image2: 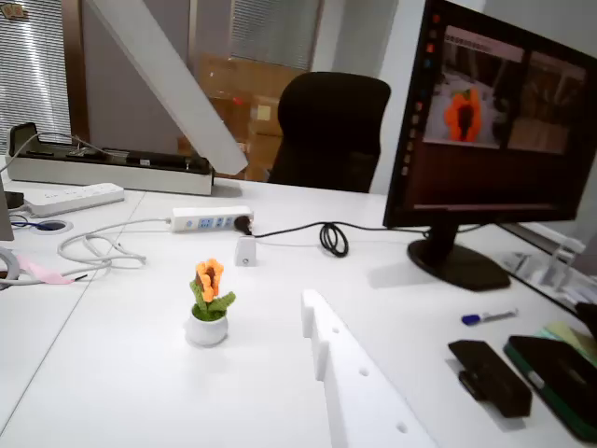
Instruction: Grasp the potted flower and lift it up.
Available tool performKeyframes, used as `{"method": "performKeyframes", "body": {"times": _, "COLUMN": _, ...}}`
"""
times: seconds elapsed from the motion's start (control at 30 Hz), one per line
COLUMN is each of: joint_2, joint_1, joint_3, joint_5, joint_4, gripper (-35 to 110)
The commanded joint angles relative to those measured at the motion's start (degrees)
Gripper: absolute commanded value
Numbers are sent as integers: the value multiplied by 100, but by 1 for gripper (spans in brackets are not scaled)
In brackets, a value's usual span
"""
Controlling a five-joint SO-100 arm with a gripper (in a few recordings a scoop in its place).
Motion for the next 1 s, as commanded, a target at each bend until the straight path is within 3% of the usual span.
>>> {"method": "performKeyframes", "body": {"times": 0.0, "joint_2": 0, "joint_1": 97, "joint_3": 387, "joint_5": -88, "joint_4": 158, "gripper": 60}}
{"method": "performKeyframes", "body": {"times": 0.67, "joint_2": 0, "joint_1": 97, "joint_3": 378, "joint_5": -88, "joint_4": 211, "gripper": 61}}
{"method": "performKeyframes", "body": {"times": 0.97, "joint_2": -97, "joint_1": -26, "joint_3": 712, "joint_5": -167, "joint_4": -308, "gripper": 60}}
